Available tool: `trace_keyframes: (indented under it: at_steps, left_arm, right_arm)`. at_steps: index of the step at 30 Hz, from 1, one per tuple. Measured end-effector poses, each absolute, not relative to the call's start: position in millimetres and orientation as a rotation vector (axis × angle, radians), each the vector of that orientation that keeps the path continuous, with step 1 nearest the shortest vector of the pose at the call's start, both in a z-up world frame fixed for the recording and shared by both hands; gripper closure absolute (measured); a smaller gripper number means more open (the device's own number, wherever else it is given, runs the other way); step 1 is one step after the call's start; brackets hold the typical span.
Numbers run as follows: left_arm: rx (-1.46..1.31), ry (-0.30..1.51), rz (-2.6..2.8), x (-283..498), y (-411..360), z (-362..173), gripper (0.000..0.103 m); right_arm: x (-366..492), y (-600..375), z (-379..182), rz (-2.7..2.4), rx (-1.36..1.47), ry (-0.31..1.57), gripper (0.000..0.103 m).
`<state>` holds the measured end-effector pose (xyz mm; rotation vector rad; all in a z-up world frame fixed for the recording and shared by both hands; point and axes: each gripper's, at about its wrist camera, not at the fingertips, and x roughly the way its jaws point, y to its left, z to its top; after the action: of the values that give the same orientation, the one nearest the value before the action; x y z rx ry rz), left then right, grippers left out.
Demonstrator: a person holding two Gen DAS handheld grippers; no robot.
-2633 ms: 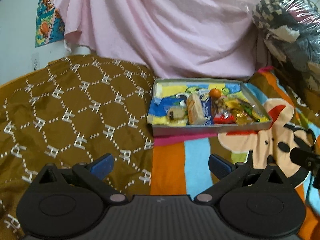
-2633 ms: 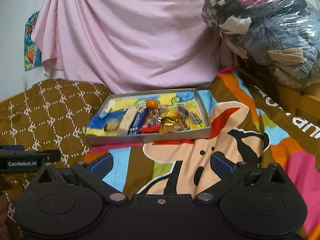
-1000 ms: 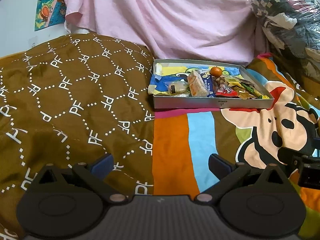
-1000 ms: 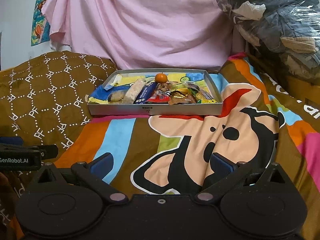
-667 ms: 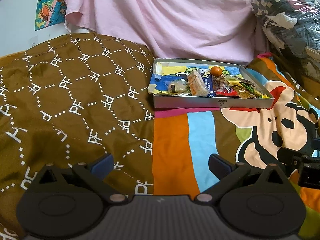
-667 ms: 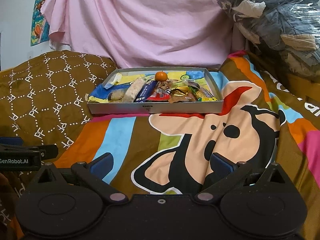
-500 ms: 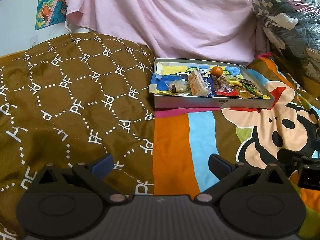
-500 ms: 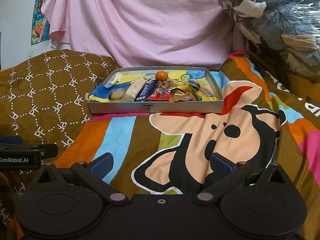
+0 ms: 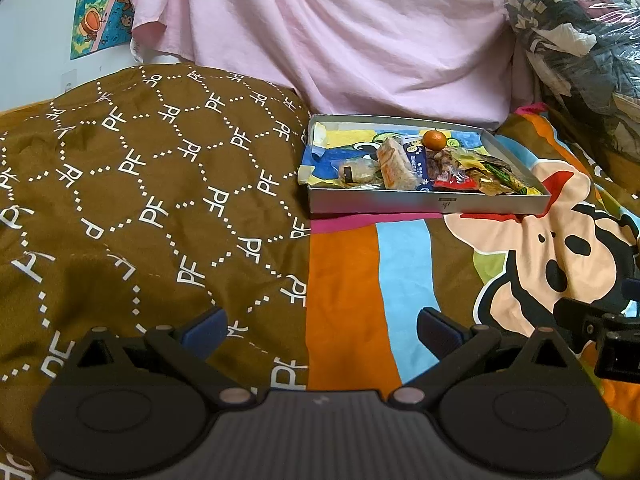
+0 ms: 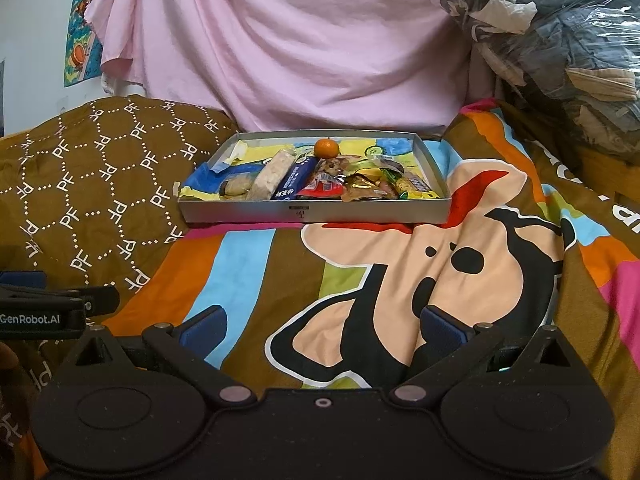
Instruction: Organize snacks
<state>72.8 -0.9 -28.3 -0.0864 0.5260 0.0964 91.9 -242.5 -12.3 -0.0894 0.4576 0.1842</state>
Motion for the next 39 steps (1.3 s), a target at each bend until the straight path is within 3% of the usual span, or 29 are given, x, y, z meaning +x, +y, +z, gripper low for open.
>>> trace_keyframes:
  at_steps: [39]
  left_arm:
    - [-0.106, 0.539, 0.108, 73.8, -0.8, -30.4, 0.0]
  right_arm:
    - [92.1, -240.0, -12.9, 0.186, -0.094, 0.46, 0.001]
